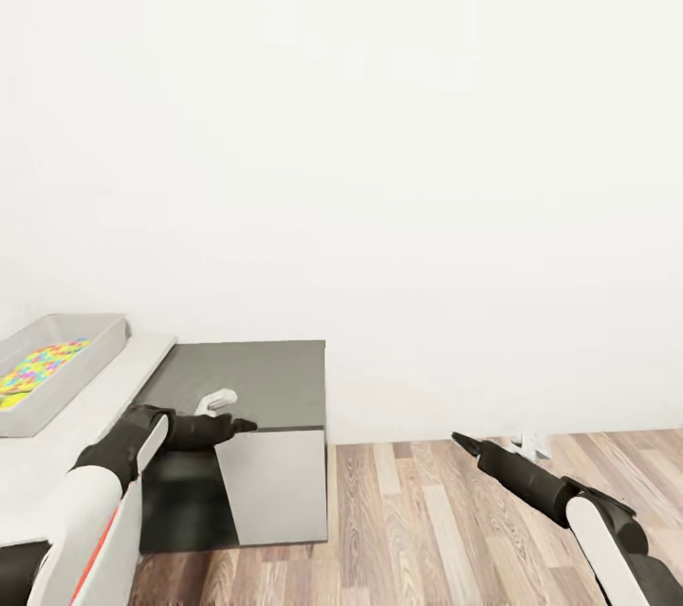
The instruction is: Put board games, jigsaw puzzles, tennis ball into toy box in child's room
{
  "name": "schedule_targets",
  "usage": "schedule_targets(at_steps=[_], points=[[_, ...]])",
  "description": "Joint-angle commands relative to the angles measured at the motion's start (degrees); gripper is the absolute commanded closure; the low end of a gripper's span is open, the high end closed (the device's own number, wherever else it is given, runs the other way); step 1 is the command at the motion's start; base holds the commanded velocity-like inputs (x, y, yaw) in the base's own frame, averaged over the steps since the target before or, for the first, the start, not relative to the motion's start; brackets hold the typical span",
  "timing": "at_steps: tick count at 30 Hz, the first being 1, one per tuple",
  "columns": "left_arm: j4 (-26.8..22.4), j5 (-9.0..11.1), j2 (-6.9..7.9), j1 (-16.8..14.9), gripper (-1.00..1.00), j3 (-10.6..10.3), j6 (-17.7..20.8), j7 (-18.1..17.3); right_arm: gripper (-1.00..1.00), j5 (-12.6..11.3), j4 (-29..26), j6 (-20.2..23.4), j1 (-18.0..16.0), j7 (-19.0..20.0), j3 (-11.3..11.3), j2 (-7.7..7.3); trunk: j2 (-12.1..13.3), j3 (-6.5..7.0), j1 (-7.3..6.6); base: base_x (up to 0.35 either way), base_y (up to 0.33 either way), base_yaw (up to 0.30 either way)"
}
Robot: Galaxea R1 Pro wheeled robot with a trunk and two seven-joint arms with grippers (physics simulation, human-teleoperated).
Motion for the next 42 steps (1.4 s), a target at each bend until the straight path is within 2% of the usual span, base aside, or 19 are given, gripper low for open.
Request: schedule_targets(at_steps=[1,3,6,8,12,16,18,21,24,27,29,31,34,37,42], points=[[0.82,-0.04,-0.93,0.31,-1.0,0.18,0.06,1.19,-1.0,0.68,1.3,0.28,-0.02,-1.29,1.27,0.08,-0.1,-0.06,0.0,-0.308,0.0,0.0],[1.7,-0.81,-2.32,1.49,-1.0,0.17,-1.52,4.18,-1.0,1.67,4.45,-0.05,-0.02,-3.3,3.64,0.14,-0.1,-0.06,0.0,-0.312,0.0,0.0],[2.14,-1.19,-3.17,2.69,-1.0,0.16,-3.01,7.31,-1.0,2.7,7.79,-0.73,-0.02,-4.24,5.45,0.17,-0.1,-0.06,0.0,-0.315,0.0,0.0],[2.52,-1.35,-3.81,3.68,-1.0,0.16,-3.8,9.9,-1.0,4.07,11.12,-2.98,0.0,-4.59,7.0,0.23,-0.1,-0.06,0.0,-0.316,0.0,0.0],[2.95,-1.46,-4.36,6.03,-1.0,0.16,-5.79,12.23,-1.0,5.82,15.8,-6.85,0.0,-4.82,9.79,0.27,-0.1,-0.07,0.0,-0.316,0.0,0.0],[5.13,-1.49,-4.54,7.8,-1.0,0.16,-8.84,14.35,-1.0,6.27,20.26,-8.7,0.0,-4.99,11.96,0.35,-0.1,-0.2,0.0,-0.314,0.0,0.0],[8.83,-1.52,-4.58,8.38,-1.0,0.16,-11.66,16.93,-1.0,6.35,23.4,-9.17,-0.01,-5.37,13.97,0.97,-0.1,-0.34,0.0,-0.198,0.0,0.0],[16.31,-1.65,-4.68,9.46,-1.0,0.13,-18.29,22.8,-1.0,6.46,30.69,-9.47,-0.02,-7.34,16.58,2.38,-0.1,-0.6,0.0,-0.067,0.0,0.0],[20.64,-2.11,-4.86,11.96,-1.0,-0.37,-23.78,28.0,-1.0,6.67,38.1,-10.52,-0.02,-9.0,17.38,3.47,-0.1,-0.84,0.0,-0.022,0.0,0.0],[21.96,-3.04,-4.95,15.42,-1.0,-1.06,-26.73,30.92,-1.0,7.27,44.0,-13.29,-0.02,-10.02,17.67,4.59,-0.1,-0.99,0.0,-0.008,0.0,0.0],[22.41,-4.22,-5.04,18.26,-1.0,-1.68,-28.7,32.47,-1.0,8.64,48.37,-15.41,-0.02,-10.81,17.75,5.39,-0.1,-1.03,0.0,-0.003,0.0,0.0],[22.73,-6.07,-5.08,21.7,-1.0,-2.24,-31.53,34.37,-1.0,11.81,54.13,-17.86,-0.02,-11.79,17.77,6.71,-0.1,-1.05,0.0,-0.001,0.0,0.0],[22.87,-7.33,-4.79,25.21,-1.0,-2.5,-34.61,36.55,-1.0,15.78,59.76,-21.39,0.01,-12.28,17.71,8.38,-0.1,-1.07,0.0,0.0,0.0,0.0],[22.94,-8.05,-4.62,30.16,-1.0,-2.68,-38.67,39.85,-1.0,20.28,68.45,-28.83,-0.01,-12.54,17.61,10.3,-0.1,-1.07,0.0,0.0,0.0,0.0],[23.03,-8.3,-4.64,35.23,-1.0,-2.74,-40.97,42.41,-1.0,21.58,76.59,-36.51,-0.04,-12.61,17.48,10.98,-0.1,-1.07,0.0,0.0,0.0,0.0]])
